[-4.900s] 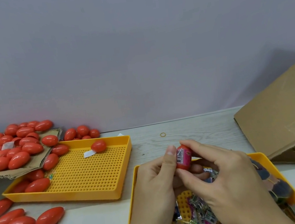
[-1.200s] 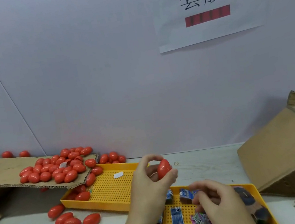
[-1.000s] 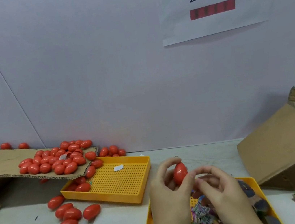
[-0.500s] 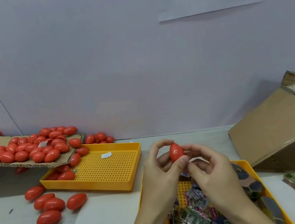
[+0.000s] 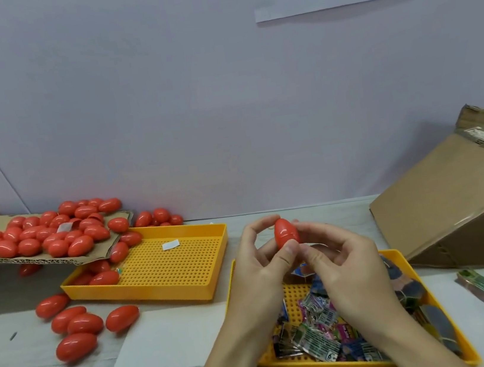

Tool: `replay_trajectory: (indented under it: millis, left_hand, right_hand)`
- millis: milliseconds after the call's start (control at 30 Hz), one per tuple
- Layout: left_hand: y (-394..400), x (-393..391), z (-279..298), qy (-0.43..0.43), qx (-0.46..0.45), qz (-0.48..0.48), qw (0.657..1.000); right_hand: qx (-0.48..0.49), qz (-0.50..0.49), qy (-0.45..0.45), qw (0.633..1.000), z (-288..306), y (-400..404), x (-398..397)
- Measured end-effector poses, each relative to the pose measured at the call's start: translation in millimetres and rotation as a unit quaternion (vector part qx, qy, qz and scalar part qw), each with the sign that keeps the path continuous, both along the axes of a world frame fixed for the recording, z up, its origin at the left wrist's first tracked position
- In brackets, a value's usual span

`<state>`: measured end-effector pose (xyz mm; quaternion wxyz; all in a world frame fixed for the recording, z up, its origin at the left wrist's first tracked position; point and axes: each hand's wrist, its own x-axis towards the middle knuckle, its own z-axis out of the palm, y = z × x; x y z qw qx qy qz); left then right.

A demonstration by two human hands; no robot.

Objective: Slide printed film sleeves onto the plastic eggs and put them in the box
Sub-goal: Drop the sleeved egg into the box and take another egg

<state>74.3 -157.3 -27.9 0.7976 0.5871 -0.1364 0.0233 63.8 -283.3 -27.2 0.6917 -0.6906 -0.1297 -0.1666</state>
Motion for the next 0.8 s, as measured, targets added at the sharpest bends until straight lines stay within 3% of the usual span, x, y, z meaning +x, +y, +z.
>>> replay_trajectory:
  millis: [100,300,600,800]
  left_hand:
    - [-2,2,0,0.026,-0.048,-0.013,0.998]
    - [-2,5,-1,0.02,-0.047,0.018,0.999]
    - [-2,3,4,0.068,-0.115,0.036,0.99]
    - [-3,0,9,0.095,-0.126,-0.005,0.987]
  right_hand:
    - [-0.005,-0.023,-0.018,1.0,0,0,0]
    - [-0.028,-0.061,-0.027,0.997,-3,0,3]
    - [-0.028,-0.053,-0.035,0.998,-3,1,2]
    - [-0.081,-0.089,-0.042,0.992,-4,0,3]
